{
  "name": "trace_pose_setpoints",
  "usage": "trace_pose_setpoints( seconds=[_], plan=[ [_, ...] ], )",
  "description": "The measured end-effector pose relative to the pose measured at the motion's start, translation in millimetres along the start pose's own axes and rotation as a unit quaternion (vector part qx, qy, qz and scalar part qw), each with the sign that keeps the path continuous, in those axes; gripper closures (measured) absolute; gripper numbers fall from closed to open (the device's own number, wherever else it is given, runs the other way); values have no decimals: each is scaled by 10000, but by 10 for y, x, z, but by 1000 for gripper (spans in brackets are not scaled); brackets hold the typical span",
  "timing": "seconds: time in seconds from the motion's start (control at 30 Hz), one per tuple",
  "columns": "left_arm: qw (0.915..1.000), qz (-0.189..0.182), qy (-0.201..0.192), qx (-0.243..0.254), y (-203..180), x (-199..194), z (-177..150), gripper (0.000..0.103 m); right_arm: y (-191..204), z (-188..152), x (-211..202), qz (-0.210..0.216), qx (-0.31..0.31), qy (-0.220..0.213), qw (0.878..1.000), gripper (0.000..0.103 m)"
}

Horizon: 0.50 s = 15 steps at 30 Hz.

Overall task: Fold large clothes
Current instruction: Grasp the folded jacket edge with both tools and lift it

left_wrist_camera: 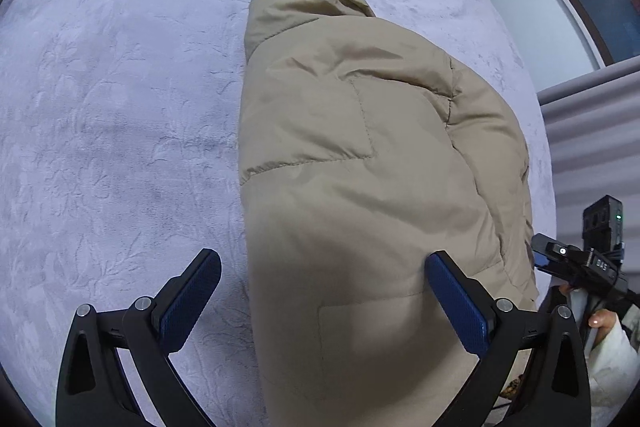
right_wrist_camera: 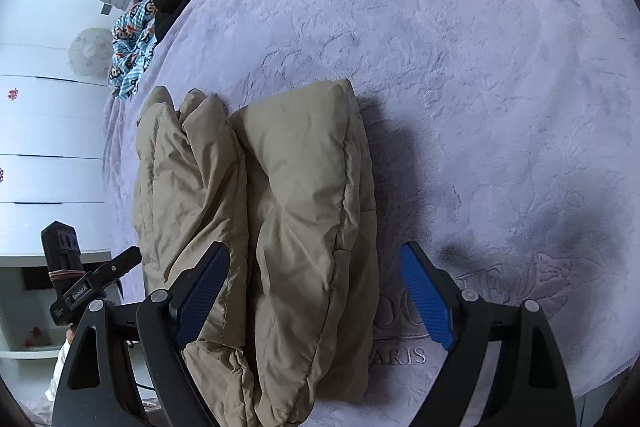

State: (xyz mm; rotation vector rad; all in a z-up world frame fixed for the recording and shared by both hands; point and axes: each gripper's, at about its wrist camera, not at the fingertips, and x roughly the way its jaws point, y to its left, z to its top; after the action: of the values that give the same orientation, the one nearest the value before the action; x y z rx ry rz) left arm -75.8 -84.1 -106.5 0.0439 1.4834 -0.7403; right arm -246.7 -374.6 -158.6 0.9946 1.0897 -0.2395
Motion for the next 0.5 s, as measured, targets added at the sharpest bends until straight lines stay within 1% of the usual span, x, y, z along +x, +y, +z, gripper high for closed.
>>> trace_pose_setpoints(
  seconds=[0.1,0.17,0.27,0.33,0.37,0.4,0.43,0.47,0.5],
  plan=[
    [9989,-444,130,-107,100,116,54,0,-127,56,162,340,84,222,9991,14],
    [9969,-726,185,-228,152,190,84,0,-237,97,335,624,316,431,9966,14],
    [9922,-1160,231,-397,254,272,123,0,-309,141,492,1138,519,495,9909,14],
    [9885,-1408,246,-500,348,312,156,0,-326,162,543,1622,693,451,9833,14],
    [9863,-1533,256,-556,397,330,172,0,-326,171,556,1962,795,419,9764,12],
    [9839,-1656,268,-618,449,347,185,0,-321,175,569,2186,849,416,9712,0],
    [9810,-1788,280,-702,507,369,201,0,-308,173,566,2453,886,378,9647,0],
    [9789,-1876,290,-752,550,387,201,0,-289,177,559,2630,889,377,9599,0],
    [9774,-1947,314,-764,583,416,212,0,-255,174,563,2691,826,398,9587,0]
  ],
)
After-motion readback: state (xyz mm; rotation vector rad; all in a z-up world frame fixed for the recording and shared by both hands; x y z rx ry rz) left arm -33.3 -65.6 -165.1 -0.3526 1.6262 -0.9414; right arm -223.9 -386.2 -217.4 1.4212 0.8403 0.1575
